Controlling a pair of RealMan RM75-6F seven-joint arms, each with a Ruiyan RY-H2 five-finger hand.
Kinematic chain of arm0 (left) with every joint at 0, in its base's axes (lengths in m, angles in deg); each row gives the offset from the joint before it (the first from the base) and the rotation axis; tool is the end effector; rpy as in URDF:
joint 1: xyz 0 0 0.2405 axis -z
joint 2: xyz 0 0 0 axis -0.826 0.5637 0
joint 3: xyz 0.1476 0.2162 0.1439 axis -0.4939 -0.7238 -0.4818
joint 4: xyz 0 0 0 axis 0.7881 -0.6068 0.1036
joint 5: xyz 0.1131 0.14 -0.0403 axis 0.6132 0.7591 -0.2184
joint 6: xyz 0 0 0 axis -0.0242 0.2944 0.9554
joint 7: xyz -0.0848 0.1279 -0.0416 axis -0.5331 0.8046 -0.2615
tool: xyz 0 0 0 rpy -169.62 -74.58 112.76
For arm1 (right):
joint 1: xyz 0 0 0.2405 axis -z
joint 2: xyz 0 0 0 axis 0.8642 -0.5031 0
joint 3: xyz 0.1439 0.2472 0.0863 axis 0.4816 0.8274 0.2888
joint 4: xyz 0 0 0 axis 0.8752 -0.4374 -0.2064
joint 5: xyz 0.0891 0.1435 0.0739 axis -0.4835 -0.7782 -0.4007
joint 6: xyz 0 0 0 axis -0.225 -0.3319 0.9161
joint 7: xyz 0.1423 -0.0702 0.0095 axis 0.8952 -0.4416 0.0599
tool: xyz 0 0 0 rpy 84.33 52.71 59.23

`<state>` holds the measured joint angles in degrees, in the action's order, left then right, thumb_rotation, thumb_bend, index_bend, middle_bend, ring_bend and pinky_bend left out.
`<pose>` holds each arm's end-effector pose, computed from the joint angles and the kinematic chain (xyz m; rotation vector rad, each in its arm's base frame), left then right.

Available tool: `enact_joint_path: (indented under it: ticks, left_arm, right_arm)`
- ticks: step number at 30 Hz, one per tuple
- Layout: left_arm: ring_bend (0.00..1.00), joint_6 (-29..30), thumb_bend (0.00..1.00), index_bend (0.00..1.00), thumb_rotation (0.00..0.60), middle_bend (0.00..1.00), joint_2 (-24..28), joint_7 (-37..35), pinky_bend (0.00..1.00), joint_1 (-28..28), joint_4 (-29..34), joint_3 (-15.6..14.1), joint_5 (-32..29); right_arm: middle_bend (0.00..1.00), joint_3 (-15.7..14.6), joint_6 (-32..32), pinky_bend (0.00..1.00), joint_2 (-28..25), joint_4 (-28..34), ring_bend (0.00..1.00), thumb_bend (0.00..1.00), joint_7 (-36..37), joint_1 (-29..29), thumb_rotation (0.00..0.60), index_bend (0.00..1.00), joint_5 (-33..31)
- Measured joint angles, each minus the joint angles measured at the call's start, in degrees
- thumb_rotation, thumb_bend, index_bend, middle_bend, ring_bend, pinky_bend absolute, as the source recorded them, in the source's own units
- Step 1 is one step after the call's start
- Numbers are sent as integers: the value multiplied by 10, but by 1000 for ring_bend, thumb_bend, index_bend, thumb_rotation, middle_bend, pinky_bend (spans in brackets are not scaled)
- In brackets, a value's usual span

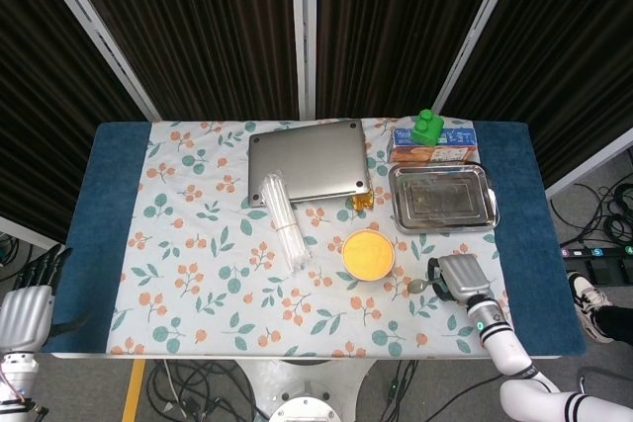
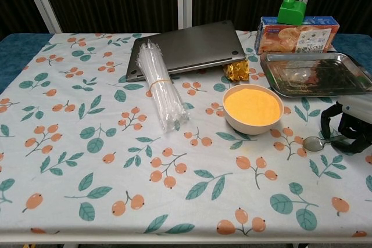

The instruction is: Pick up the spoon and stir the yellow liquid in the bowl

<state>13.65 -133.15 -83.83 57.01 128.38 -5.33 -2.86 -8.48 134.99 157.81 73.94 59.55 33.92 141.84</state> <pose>-0.3742 0.1700 0.1575 -1.2983 -1.0278 -0.8063 -0.3174 -0.3006 0.0154 1.7742 -1.1513 0.5804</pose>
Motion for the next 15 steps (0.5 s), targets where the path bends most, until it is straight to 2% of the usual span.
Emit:
enact_joint_path:
  ticks: [4, 9, 15]
  left_arm:
    - [99, 3, 51, 130, 600, 117, -1, -4, 126, -2, -3, 0, 1]
    - [98, 7, 50, 131, 600, 117, 0, -5, 126, -4, -5, -1, 3]
    - [98, 8, 51, 130, 600, 117, -1, -5, 125, -5, -4, -1, 4]
  right_arm:
    - [924, 1, 11, 1000, -8, 13, 945, 371, -2, -1, 600, 592, 7]
    - [925, 8, 19, 1000, -48, 60, 945, 372, -11, -10, 600, 597, 20]
    - [925, 49, -12, 1000, -103, 124, 945, 372, -13, -59, 600, 598, 8]
